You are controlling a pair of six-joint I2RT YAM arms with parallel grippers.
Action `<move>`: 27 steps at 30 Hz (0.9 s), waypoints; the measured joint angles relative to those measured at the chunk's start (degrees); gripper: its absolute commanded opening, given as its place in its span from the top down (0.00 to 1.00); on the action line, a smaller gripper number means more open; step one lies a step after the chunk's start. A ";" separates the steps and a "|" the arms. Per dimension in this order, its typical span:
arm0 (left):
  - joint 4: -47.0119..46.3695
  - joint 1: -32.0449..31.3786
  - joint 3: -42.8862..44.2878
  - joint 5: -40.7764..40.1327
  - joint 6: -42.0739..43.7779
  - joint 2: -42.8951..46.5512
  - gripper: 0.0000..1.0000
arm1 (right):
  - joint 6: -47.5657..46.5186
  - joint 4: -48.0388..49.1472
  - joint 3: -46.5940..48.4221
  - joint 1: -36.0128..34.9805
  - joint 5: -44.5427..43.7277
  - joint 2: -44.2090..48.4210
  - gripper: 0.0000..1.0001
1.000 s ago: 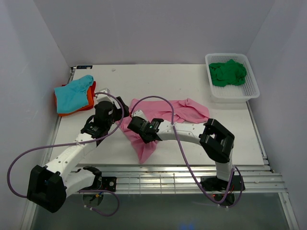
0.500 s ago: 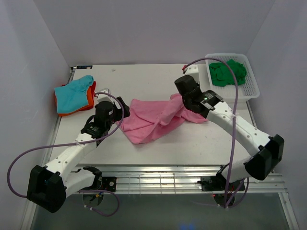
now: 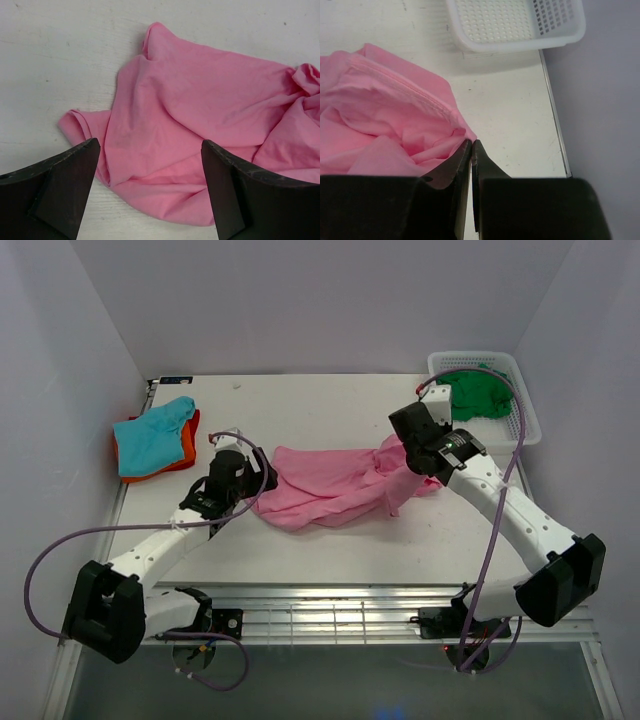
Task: Fold and stack the t-shirts
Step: Flatten the tshirt out
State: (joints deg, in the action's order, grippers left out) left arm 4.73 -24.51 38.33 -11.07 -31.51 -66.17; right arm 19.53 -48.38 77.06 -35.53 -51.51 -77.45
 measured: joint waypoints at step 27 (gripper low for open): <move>-4.79 -6.14 -6.51 9.03 2.58 -9.09 0.31 | -6.45 -3.19 5.95 20.04 1.01 1.44 0.92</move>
State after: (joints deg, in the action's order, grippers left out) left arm -0.05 -30.65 31.81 -2.04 -28.93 -75.26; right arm 13.08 -51.57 83.00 -15.49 -50.50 -76.01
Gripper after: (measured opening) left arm 0.717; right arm 0.078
